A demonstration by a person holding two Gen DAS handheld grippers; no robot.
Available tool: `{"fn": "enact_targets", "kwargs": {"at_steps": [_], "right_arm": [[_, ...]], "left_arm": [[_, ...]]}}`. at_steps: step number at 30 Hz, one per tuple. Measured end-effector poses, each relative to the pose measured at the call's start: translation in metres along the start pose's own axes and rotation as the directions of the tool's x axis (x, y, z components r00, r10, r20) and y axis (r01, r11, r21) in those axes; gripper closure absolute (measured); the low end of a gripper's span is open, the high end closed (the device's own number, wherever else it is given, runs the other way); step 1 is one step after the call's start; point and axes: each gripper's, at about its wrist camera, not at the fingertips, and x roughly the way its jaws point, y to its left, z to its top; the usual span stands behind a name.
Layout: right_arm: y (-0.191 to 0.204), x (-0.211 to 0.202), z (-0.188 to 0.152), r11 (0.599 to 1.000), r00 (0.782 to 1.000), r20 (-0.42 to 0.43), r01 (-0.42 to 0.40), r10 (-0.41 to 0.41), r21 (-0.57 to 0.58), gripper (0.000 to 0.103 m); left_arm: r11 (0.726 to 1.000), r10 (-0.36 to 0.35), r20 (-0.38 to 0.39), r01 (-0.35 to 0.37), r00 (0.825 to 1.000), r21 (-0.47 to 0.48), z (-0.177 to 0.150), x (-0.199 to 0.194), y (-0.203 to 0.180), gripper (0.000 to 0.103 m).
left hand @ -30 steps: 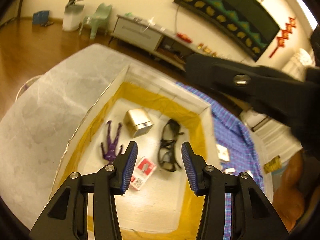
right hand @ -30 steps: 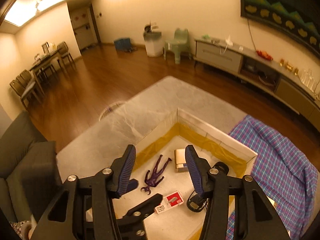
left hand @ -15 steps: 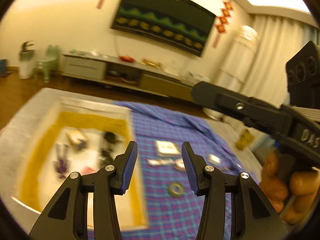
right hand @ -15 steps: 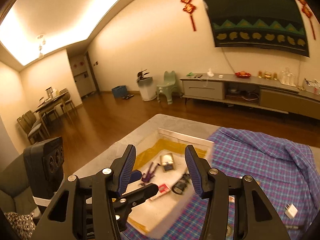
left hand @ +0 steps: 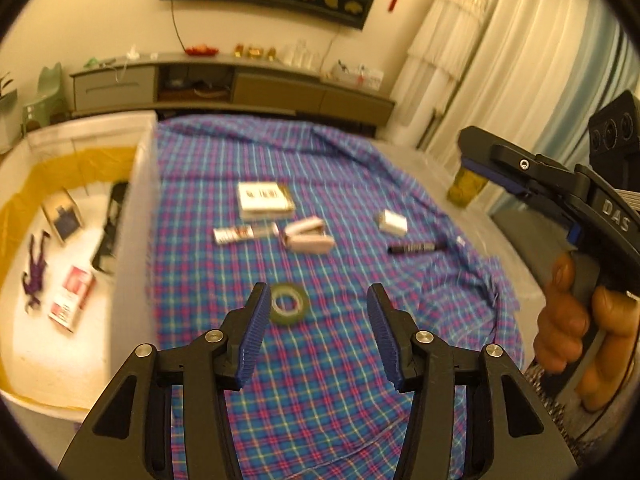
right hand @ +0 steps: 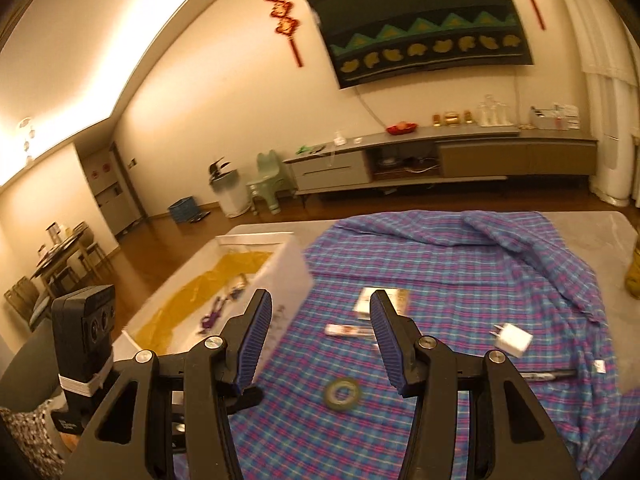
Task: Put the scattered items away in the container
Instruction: 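Move the left tool to the green tape roll while the right tool approaches the white charger, then grasp the white charger plug with the right tool while the left tool grasps the green tape roll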
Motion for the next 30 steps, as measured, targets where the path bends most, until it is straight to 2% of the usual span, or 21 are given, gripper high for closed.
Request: {"fn": "enact_targets", "kwargs": {"at_steps": [3, 8, 11, 14, 17, 23, 25, 28, 30], "right_arm": [[-0.036, -0.004, -0.014, 0.997, 0.998, 0.004, 0.07, -0.07, 0.022, 0.05], [-0.078, 0.006, -0.034, 0.987, 0.987, -0.08, 0.147, -0.142, 0.059, 0.05], [-0.099, 0.02, -0.041, 0.975, 0.963, -0.174, 0.217, -0.205, 0.055, 0.05], [-0.122, 0.022, -0.054, 0.958, 0.94, -0.216, 0.282, -0.266, 0.048, 0.05], [-0.144, 0.033, -0.059, 0.955, 0.926, -0.262, 0.292, -0.27, 0.046, 0.05], [-0.167, 0.079, -0.047, 0.953, 0.904, -0.303, 0.285, -0.303, -0.104, 0.046], [-0.173, 0.098, -0.042, 0.945, 0.896, -0.31, 0.276, -0.319, -0.177, 0.041], [-0.182, 0.117, -0.044, 0.949, 0.895, -0.333, 0.238, -0.297, -0.208, 0.039], [-0.188, 0.126, -0.049, 0.944, 0.878, -0.363, 0.243, -0.312, -0.225, 0.039]], "left_arm": [[1.0, 0.004, -0.041, -0.003, 0.999, 0.008, -0.004, 0.014, 0.0, 0.049], [0.999, 0.032, -0.098, -0.03, 0.995, 0.015, -0.011, 0.04, -0.001, 0.047], [0.998, 0.052, -0.123, -0.05, 0.991, 0.027, -0.014, 0.049, -0.001, 0.047], [0.996, 0.083, -0.132, -0.078, 0.988, 0.047, -0.015, 0.058, -0.002, 0.046], [0.994, 0.107, -0.146, -0.101, 0.983, 0.044, -0.014, 0.073, -0.002, 0.046], [0.985, 0.161, -0.169, -0.148, 0.972, 0.084, -0.009, 0.104, -0.013, 0.046], [0.981, 0.188, -0.173, -0.175, 0.967, 0.088, -0.009, 0.112, -0.011, 0.046], [0.974, 0.219, -0.171, -0.205, 0.961, 0.097, -0.011, 0.12, -0.006, 0.046], [0.968, 0.236, -0.156, -0.219, 0.959, 0.119, -0.01, 0.122, -0.007, 0.046]]}}
